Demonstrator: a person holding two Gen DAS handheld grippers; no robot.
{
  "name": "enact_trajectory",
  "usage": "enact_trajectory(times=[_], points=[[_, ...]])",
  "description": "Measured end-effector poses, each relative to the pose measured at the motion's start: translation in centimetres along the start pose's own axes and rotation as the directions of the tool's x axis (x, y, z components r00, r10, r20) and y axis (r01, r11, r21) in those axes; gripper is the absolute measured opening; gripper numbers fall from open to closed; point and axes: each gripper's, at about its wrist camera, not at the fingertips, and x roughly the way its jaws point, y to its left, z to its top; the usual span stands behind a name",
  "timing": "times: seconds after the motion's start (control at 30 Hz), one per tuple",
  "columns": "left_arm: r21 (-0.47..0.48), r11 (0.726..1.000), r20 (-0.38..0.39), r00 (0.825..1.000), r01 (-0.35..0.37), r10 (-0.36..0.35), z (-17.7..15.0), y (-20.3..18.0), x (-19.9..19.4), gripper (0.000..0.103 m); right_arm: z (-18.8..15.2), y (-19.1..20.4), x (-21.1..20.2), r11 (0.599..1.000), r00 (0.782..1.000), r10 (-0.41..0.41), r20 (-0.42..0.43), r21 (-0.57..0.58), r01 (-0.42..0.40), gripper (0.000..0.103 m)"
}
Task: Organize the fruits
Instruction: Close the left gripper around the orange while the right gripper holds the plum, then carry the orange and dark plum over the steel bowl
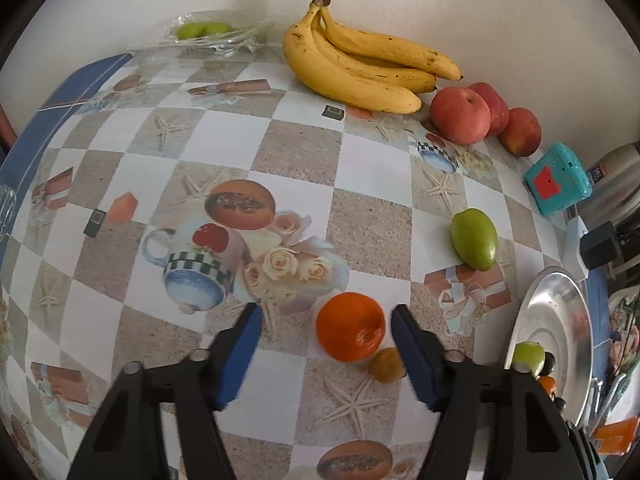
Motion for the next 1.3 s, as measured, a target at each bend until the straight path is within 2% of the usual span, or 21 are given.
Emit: enact_trajectory(times=[0.03, 0.2, 0.3, 0.97, 1.2, 1.27, 1.3], points=[[0.000, 1.000, 0.000, 1.000, 0.000, 0.000, 0.0, -0.2, 0.1, 0.054, 0.0, -0.2, 0.0, 1.000, 1.000, 0.001, -0.001, 0.005, -0.001, 0.027], [0.012, 1.000, 0.008, 1.000, -0.008, 0.008, -0.1, -1.0, -0.1, 0.046, 0.2, -0.7, -0.3, 1.000, 1.000, 0.020, 0.005, 0.023, -0.021, 0.027], [0.020, 1.000, 0.008, 1.000, -0.008, 0.007, -0.3, -1.5, 0.0, 0.036, 0.2, -0.9, -0.5, 0.999, 1.000, 0.027, 0.009, 0.031, -0.028, 0.027], [-0.046, 0.999, 0.041, 0.999, -0.002, 0.004, -1.0, -0.6, -2.5, 0.034, 0.2, -2.2, -0.7, 0.997, 1.000, 0.028, 0.003, 0.077, -0.028, 0.027], [-0.006, 1.000, 0.065, 0.998, 0.015, -0.015, -1.3, -2.3, -4.1, 0.034, 0.5, -3.1, -1.2, 0.995, 1.000, 0.005, 0.016, 0.097, -0.007, 0.027], [0.010, 1.000, 0.061, 0.998, 0.026, -0.027, -1.5, -3.2, -4.4, 0.029, 0.5, -3.7, -1.3, 0.994, 1.000, -0.009, 0.016, 0.106, 0.007, 0.027], [0.017, 0.999, 0.063, 0.998, 0.032, -0.033, -1.6, -3.6, -4.5, 0.020, 0.5, -4.0, -1.3, 0.994, 1.000, -0.015, 0.010, 0.111, 0.014, 0.027]])
